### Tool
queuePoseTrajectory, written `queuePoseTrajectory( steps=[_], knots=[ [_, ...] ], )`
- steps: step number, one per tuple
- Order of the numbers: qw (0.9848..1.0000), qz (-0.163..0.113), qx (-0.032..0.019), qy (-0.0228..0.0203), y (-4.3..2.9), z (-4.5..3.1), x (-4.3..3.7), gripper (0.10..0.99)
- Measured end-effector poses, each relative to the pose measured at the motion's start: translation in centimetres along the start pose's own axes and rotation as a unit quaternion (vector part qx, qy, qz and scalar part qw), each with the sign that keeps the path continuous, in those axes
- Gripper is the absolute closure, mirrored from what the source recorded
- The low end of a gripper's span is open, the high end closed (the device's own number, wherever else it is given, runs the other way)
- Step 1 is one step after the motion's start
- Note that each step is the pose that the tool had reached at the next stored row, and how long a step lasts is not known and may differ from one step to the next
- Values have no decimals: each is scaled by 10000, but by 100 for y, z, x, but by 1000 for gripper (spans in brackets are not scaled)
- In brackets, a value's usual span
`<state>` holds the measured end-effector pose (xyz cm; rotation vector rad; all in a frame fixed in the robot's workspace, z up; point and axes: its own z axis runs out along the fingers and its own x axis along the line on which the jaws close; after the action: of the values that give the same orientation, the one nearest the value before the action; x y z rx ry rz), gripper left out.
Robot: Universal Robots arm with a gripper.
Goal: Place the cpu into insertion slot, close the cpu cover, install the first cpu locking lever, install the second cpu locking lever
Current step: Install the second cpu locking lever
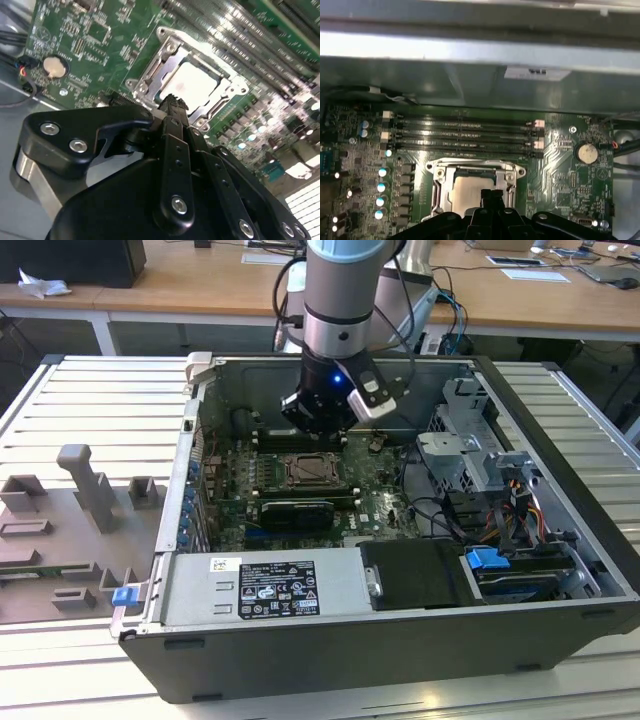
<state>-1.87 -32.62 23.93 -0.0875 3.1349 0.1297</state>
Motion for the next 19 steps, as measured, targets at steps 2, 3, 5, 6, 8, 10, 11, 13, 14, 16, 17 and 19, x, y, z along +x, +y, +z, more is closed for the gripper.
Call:
queuePoseTrajectory(
  steps=[2,3,5,6,8,10,11,13,14,16,17,19],
  knots=[
    [10000,1,-1,20,-58,7,3,980],
    [10000,3,-3,36,-114,19,6,980],
    [10000,5,-3,65,-222,34,12,980],
    [10000,6,-4,72,-247,39,14,980],
    [10000,6,-5,77,-304,46,17,980],
    [10000,6,-5,78,-386,44,22,980],
    [10000,6,-10,77,-416,43,24,980],
    [10000,6,-46,75,-458,44,86,980],
    [9999,5,-69,74,-459,50,176,980],
    [9999,5,-93,72,-457,75,298,980],
    [9999,5,-96,72,-459,89,320,980],
    [9999,4,-121,72,-479,104,335,980]
  ],
)
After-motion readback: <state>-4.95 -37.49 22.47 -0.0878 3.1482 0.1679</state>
